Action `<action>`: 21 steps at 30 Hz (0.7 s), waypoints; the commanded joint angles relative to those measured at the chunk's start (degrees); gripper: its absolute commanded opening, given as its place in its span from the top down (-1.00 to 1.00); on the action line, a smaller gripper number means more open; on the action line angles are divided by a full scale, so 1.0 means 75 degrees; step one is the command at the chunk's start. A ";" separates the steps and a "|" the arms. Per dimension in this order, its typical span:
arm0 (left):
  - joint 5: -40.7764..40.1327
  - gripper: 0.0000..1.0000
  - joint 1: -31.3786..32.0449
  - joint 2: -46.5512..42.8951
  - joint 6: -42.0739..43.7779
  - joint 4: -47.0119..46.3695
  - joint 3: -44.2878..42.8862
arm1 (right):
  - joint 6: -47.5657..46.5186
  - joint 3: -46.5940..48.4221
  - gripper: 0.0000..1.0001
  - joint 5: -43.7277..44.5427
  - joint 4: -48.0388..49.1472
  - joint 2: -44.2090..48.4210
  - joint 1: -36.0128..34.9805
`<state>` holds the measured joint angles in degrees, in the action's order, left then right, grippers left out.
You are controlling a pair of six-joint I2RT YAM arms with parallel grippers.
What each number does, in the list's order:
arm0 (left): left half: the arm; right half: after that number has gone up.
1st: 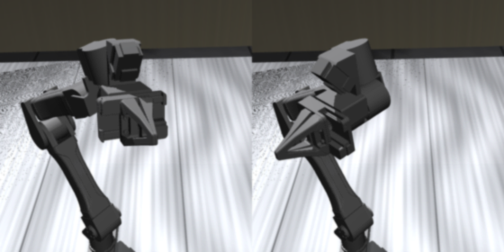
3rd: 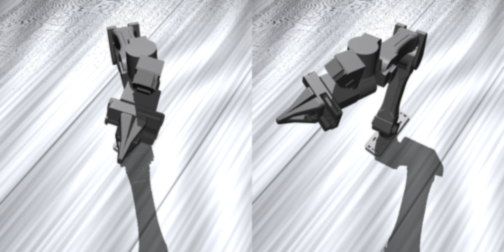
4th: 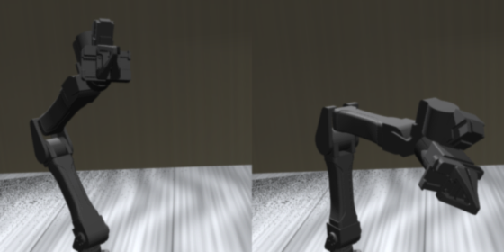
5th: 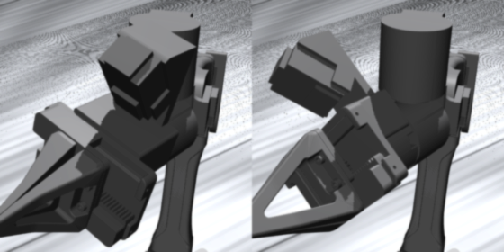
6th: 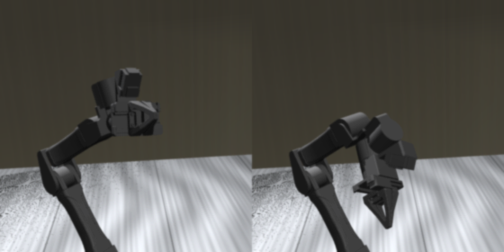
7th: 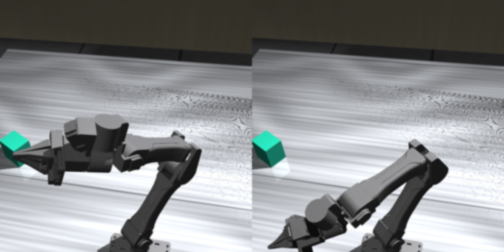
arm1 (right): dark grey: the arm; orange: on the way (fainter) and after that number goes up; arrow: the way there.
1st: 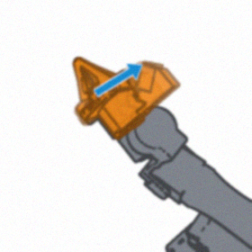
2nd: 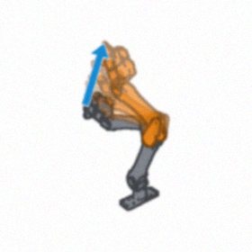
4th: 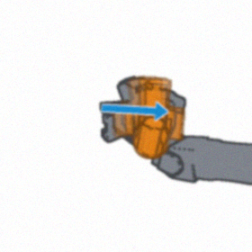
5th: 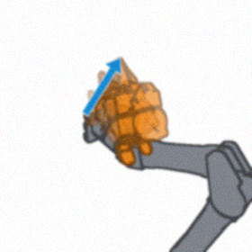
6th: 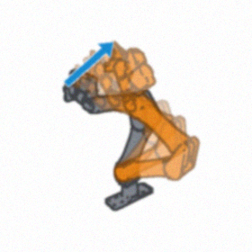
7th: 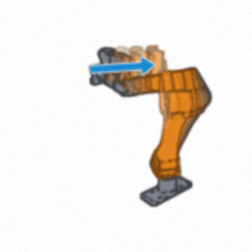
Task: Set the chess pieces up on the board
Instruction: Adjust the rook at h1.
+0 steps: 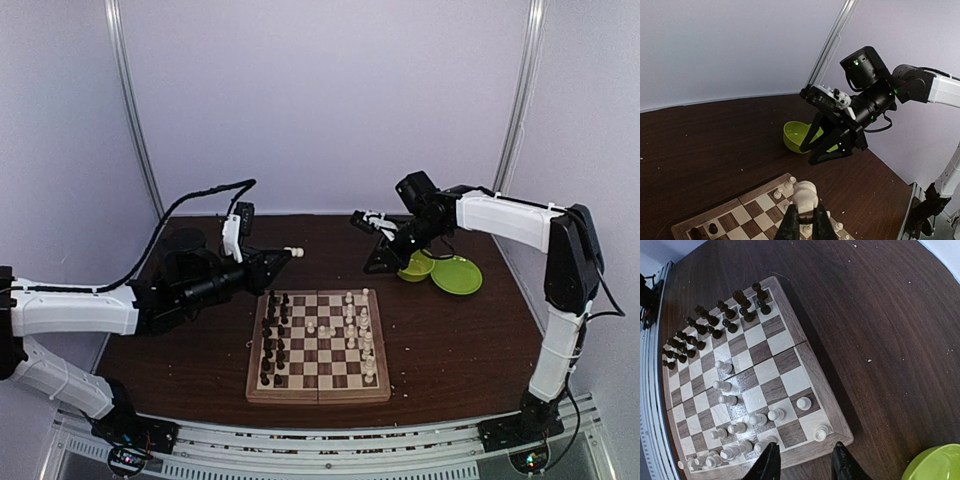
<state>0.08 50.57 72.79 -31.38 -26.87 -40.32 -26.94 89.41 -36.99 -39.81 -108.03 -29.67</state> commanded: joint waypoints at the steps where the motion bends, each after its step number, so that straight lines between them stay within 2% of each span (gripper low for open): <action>1: 0.0263 1.00 -0.0048 0.0106 0.0023 0.0030 -0.0266 | 0.1345 -0.0239 0.27 -0.0652 0.0883 -0.0305 0.0080; 7: 0.0405 1.00 -0.0051 0.0253 -0.0021 0.0116 -0.0410 | 0.1895 -0.0646 0.26 -0.0162 0.1276 -0.0597 0.0077; 21: 0.0554 1.00 -0.0051 0.0465 -0.0065 0.0021 -0.0518 | 0.2026 -0.0409 0.22 0.0268 0.0729 -0.1084 0.0079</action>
<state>3.01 50.57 75.94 -31.59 -25.06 -42.54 -13.02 84.51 -36.58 -32.56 -114.08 -29.21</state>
